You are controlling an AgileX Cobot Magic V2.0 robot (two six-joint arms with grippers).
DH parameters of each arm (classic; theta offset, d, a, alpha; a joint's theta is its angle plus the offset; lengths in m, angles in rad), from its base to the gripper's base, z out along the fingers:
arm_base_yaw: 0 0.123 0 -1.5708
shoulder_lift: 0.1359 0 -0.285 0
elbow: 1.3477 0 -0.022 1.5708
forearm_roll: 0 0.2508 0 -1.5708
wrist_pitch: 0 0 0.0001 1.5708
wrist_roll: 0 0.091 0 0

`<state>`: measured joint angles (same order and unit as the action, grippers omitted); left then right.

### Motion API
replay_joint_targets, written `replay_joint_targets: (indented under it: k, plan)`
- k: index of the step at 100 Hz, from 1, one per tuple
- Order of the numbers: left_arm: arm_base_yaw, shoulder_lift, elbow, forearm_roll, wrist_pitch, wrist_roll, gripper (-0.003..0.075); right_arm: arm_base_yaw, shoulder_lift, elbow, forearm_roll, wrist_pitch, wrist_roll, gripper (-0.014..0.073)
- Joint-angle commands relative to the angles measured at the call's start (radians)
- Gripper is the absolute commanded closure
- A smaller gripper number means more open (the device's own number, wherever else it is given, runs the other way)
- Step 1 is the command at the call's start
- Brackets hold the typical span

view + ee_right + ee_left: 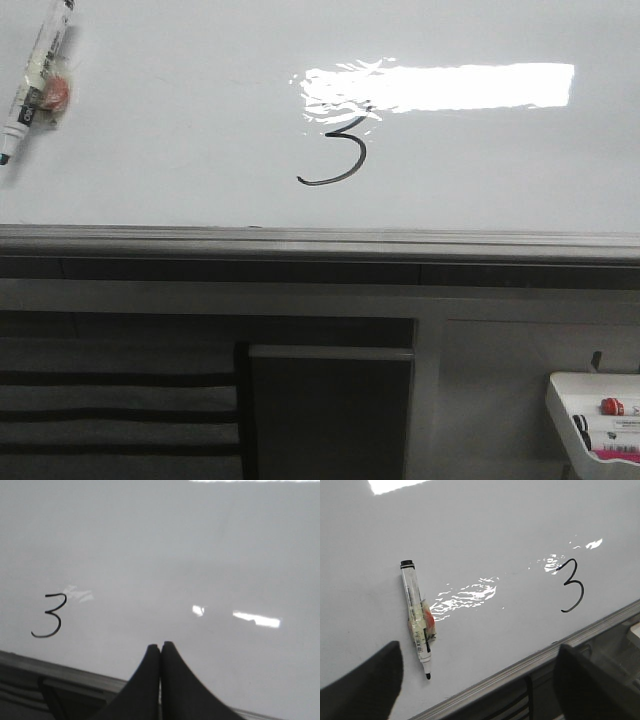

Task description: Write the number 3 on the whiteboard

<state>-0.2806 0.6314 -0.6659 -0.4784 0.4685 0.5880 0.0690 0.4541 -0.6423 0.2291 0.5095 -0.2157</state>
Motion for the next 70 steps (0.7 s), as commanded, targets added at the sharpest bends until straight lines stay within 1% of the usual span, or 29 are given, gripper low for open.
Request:
replay_joint_targets:
  k: [1, 12, 20, 49, 57, 70]
  plan:
    - [-0.006, -0.009, -0.008, -0.036, -0.113, -0.010, 0.0367, -0.007, -0.020, 0.001, 0.010, -0.129, 0.003, 0.0673]
    - [-0.006, -0.006, 0.011, -0.114, -0.199, -0.010, 0.0606, -0.007, -0.021, 0.001, 0.010, -0.124, 0.003, 0.0673]
    - [-0.006, -0.003, 0.013, -0.117, -0.208, -0.010, 0.0739, -0.007, -0.021, 0.001, 0.010, -0.124, 0.003, 0.0673]
    - [-0.006, -0.016, 0.018, -0.104, -0.213, -0.007, 0.0739, -0.007, -0.021, 0.001, 0.010, -0.124, 0.003, 0.0673]
    - [0.021, -0.102, 0.051, -0.040, -0.226, -0.008, 0.0739, -0.007, -0.021, 0.001, 0.010, -0.124, 0.003, 0.0673]
    - [0.112, -0.312, 0.187, -0.036, -0.274, -0.008, 0.0739, -0.007, -0.021, 0.001, 0.010, -0.124, 0.003, 0.0673]
